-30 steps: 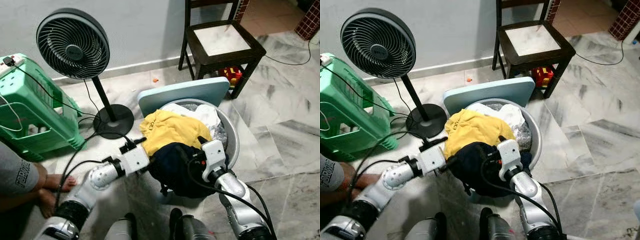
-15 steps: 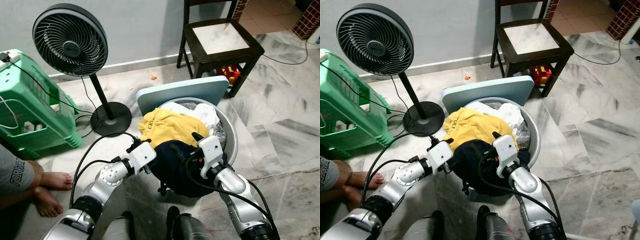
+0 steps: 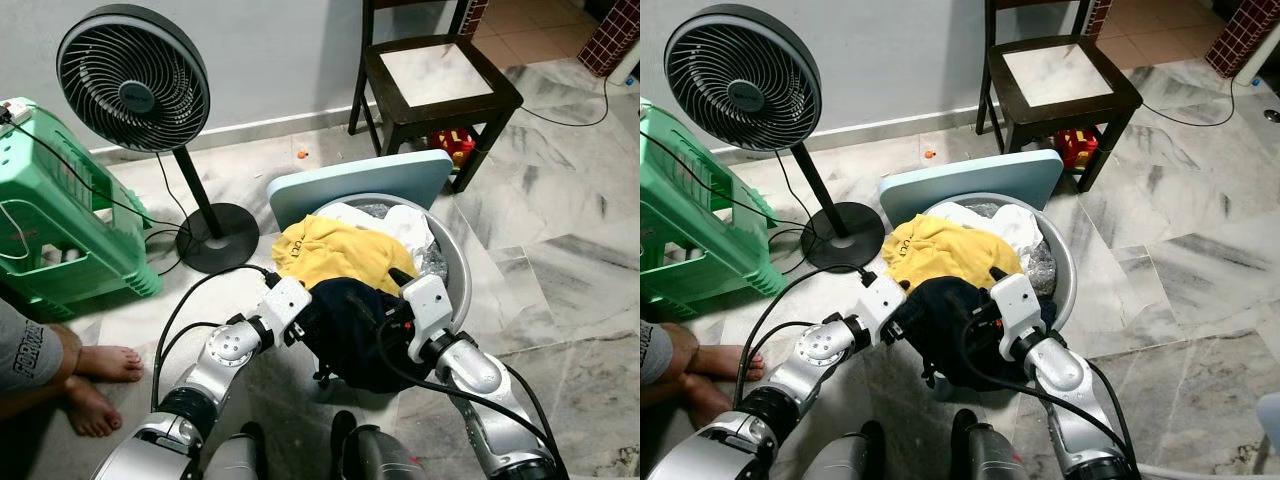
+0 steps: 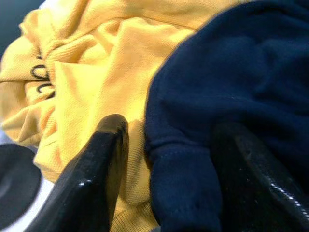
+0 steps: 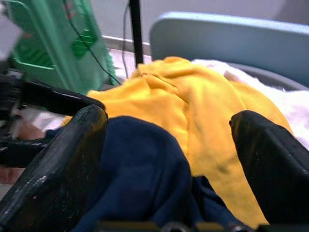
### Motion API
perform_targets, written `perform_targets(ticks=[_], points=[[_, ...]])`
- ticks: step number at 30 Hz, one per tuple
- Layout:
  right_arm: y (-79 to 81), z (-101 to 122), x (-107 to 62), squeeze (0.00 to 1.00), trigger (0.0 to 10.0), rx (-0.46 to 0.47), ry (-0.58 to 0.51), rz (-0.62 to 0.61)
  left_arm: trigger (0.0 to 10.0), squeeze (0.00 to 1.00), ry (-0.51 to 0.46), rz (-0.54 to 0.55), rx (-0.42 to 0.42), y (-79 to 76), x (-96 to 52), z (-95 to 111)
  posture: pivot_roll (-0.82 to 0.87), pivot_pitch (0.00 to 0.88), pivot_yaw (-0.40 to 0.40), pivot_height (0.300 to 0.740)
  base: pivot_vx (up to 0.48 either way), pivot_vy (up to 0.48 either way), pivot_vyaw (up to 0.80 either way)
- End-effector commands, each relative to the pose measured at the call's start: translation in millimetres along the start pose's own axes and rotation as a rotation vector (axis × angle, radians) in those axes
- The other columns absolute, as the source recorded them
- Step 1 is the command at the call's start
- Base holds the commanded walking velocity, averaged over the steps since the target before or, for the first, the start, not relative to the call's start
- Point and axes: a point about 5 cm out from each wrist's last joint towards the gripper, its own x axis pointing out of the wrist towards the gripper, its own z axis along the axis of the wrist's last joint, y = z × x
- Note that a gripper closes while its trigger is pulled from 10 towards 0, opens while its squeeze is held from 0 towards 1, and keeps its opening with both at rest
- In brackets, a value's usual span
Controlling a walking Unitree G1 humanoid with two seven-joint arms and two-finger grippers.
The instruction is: Hang hanger
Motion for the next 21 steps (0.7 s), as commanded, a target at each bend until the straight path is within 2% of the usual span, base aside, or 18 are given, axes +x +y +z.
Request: perform_targets(ticks=[1,4,11,15,18,19,21], points=[[4.7,-2,-4.6,0.0,10.0,0.014,0.02,0.054,0.0,0.0,0.014,0.005,-0.044,0.0,-1.2,-4,0.01,0.306,-0.024,0.74,0.0,0.0,0.0],[0.9,3,-9.5,0.0,10.0,0.016,0.022,0.135,0.0,0.0,0.009,0.028,-0.081,4.5,-3.1,-5,0.01,0.304,-0.024,0.74,0.0,0.0,0.0],[-11.9,19,-12.4,0.0,10.0,-0.008,0.001,0.163,0.0,0.0,-0.002,0.04,-0.107,7.2,-4.3,-5,0.02,0.291,-0.024,0.74,0.0,0.0,0.0],[-27.0,21,-12.5,0.0,10.0,-0.049,-0.005,0.052,0.0,0.0,-0.006,0.032,-0.111,7.1,-3.4,-4,0.02,0.288,-0.026,0.74,0.0,0.0,0.0],[-31.1,21,-12.4,0.0,10.0,-0.058,-0.006,0.013,0.0,0.0,-0.008,0.029,-0.111,6.7,-2.8,-3,0.02,0.289,-0.024,0.74,0.0,0.0,0.0],[-37.7,20,-12.1,0.0,10.0,-0.073,-0.001,-0.053,0.0,0.0,-0.013,0.02,-0.11,5.7,-1.6,-1,0.02,0.289,-0.024,0.74,0.0,0.0,0.0],[-41.9,18,-11.8,0.0,10.0,-0.083,0.007,-0.1,0.0,0.0,-0.02,0.009,-0.107,4.6,-0.4,1,0.02,0.29,-0.022,0.74,0.0,0.0,0.0]])
